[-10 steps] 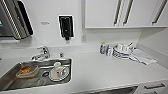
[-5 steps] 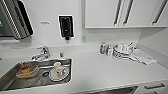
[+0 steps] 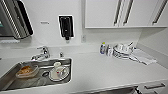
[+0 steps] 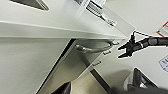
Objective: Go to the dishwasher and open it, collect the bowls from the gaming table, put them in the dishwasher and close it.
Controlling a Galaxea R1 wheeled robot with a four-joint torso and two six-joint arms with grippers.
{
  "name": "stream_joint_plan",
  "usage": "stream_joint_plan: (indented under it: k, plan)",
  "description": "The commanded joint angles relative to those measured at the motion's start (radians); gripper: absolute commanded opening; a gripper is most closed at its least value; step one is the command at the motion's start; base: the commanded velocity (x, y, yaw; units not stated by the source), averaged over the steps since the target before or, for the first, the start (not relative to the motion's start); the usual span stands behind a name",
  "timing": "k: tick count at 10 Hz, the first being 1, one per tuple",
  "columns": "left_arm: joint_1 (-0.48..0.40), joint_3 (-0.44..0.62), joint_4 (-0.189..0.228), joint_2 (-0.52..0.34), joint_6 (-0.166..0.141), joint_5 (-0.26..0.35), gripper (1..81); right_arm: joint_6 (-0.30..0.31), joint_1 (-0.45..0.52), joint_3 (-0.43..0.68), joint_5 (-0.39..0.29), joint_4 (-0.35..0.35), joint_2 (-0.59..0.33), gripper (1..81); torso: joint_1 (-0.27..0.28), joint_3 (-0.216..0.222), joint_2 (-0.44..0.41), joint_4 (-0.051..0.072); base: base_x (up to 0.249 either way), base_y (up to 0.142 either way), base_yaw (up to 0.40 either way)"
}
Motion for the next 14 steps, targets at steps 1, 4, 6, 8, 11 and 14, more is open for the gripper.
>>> stream_joint_plan:
  k: [1,4,6,8,11,14]
  plan:
    - [-0.064,0.034,0.027,-0.053,0.001,0.01,81.1,0.111,0.137,-0.065,-0.066,0.019,0.034,81.1,0.0,0.0,0.0,0.0,0.0,0.0,0.0]
    - [-0.064,0.039,0.039,-0.056,0.001,0.013,81.1,0.212,0.171,-0.11,-0.065,0.02,0.056,81.1,0.0,0.0,0.0,0.0,0.0,0.0,0.0]
    - [-0.064,0.037,0.042,-0.06,0.001,0.015,81.1,0.266,0.18,-0.104,-0.048,0.019,0.021,81.1,0.001,-0.001,0.0,0.0,0.0,0.0,0.0]
    - [-0.064,0.037,0.042,-0.062,0.001,0.015,81.1,0.266,0.18,-0.101,-0.019,0.013,-0.019,81.1,0.001,-0.002,0.0,0.0,0.0,0.0,0.0]
    - [-0.064,0.036,0.042,-0.059,0.001,0.013,81.1,0.266,0.163,-0.133,0.027,-0.026,-0.028,81.1,0.001,-0.002,0.0,0.0,0.0,0.0,0.0]
    - [-0.064,0.037,0.042,-0.057,0.001,0.015,81.1,0.266,0.148,-0.208,0.072,-0.023,0.044,81.1,0.001,-0.002,0.0,0.0,0.0,0.0,0.0]
